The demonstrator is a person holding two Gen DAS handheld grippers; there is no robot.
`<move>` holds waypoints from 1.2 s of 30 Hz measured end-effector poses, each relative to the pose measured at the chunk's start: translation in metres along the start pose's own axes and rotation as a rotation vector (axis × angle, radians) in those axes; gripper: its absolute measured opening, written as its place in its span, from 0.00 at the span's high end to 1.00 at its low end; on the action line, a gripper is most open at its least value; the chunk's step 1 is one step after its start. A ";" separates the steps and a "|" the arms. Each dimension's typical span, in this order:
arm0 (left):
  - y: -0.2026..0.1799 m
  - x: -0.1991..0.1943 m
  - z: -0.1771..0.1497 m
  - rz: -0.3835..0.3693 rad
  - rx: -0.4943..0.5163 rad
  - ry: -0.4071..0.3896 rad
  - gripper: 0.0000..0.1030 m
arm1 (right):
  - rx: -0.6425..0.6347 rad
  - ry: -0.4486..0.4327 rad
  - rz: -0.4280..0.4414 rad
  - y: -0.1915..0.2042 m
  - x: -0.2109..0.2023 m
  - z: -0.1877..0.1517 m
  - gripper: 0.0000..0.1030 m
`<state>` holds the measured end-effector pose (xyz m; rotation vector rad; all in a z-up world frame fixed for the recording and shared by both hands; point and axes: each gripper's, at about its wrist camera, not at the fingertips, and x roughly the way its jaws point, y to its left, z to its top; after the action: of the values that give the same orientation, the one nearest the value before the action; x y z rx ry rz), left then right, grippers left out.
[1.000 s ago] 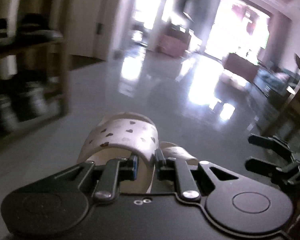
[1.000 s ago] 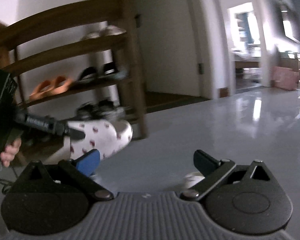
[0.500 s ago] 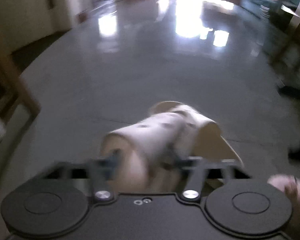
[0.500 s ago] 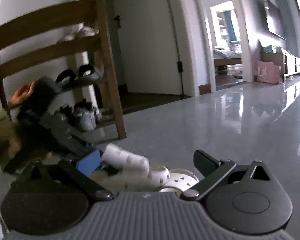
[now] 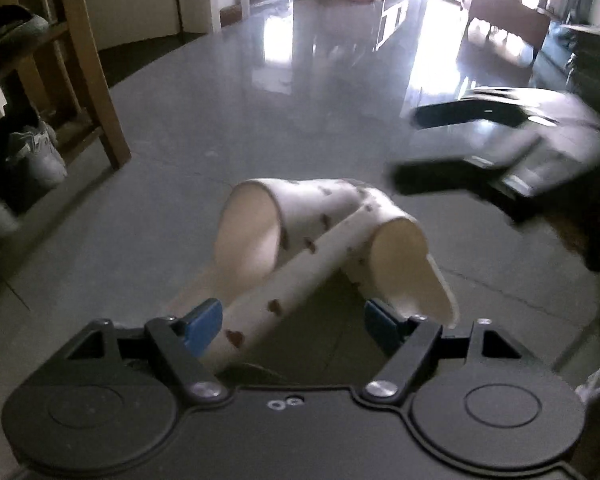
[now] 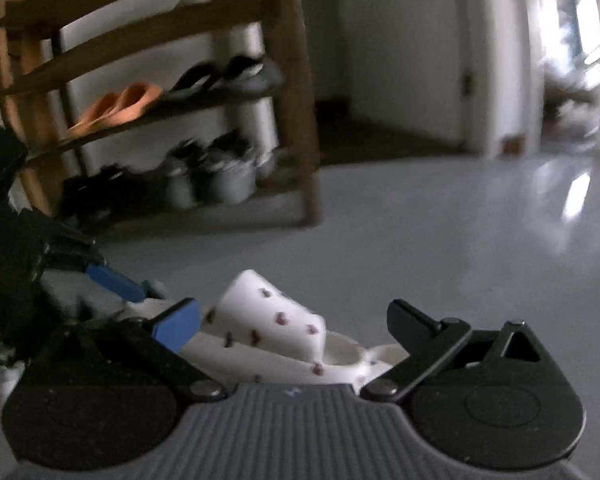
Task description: Organize scattered shoes
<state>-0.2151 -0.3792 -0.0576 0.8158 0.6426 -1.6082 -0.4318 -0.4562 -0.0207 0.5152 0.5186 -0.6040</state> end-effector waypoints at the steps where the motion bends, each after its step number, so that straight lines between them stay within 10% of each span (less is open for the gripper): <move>1: -0.004 -0.001 0.000 0.016 -0.012 -0.008 0.23 | 0.031 0.033 0.048 -0.010 0.008 0.006 0.02; 8: -0.028 0.008 0.013 0.152 -0.266 0.085 0.23 | 0.255 0.252 0.238 -0.067 0.063 0.011 0.02; 16: -0.027 0.018 0.010 0.235 -0.533 0.221 0.23 | 0.236 0.398 0.353 -0.075 0.109 0.007 0.03; 20: -0.026 0.023 0.008 0.246 -0.526 0.240 0.23 | 0.312 0.410 0.461 -0.083 0.132 0.003 0.32; 28: -0.025 0.011 0.006 0.234 -0.472 0.209 0.23 | 0.387 0.259 0.524 -0.081 0.106 -0.018 0.52; 36: -0.024 -0.001 0.004 0.221 -0.417 0.177 0.23 | 0.600 0.043 0.379 -0.067 0.052 -0.036 0.66</move>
<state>-0.2395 -0.3774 -0.0552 0.6935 0.9423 -1.1558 -0.4489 -0.5033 -0.0982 1.1676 0.2597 -0.3757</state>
